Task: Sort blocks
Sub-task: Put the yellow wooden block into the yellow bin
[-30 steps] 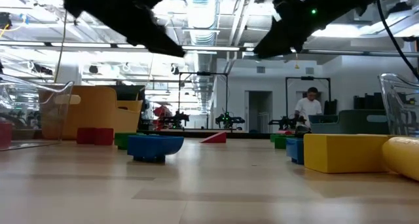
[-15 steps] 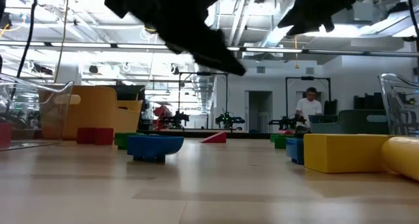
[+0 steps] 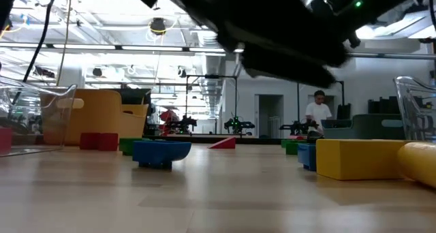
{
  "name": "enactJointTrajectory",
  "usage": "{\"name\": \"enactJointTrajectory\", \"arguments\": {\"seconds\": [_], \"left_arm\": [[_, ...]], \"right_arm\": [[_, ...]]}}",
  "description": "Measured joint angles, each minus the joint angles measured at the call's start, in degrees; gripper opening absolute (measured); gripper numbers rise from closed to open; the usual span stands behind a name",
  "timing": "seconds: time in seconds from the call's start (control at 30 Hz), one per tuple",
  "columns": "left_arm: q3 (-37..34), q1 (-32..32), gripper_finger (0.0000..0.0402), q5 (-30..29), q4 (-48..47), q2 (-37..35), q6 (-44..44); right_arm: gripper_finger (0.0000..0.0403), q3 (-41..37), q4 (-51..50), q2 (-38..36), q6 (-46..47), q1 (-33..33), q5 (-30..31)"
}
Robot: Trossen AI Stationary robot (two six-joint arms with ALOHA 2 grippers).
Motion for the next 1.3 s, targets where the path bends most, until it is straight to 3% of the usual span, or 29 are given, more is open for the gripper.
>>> {"name": "enactJointTrajectory", "arguments": {"seconds": [0.27,0.37,0.53,0.67,1.3], "left_arm": [[8.05,-0.05,0.0226,-1.15,-1.45,8.67,-2.64],[10.31,-0.06,0.0226,-4.32,-1.48,11.37,-2.53],[10.41,-0.08,0.0226,-10.09,-1.90,11.34,-1.78],[10.39,-0.03,0.0226,-10.17,-1.84,10.89,-2.05],[9.82,2.64,0.0226,-11.14,-6.94,11.17,-1.91]], "right_arm": [[0.0249,0.04,-2.13,-5.73,-1.04,6.38,4.60],[0.0249,0.04,-4.27,-6.72,0.51,9.71,8.11],[0.0249,0.04,-5.37,-6.80,1.59,15.58,14.74],[0.0249,0.04,-5.32,-6.86,1.70,18.81,18.82],[0.0249,0.04,-5.32,-7.28,0.76,21.25,21.20]]}}
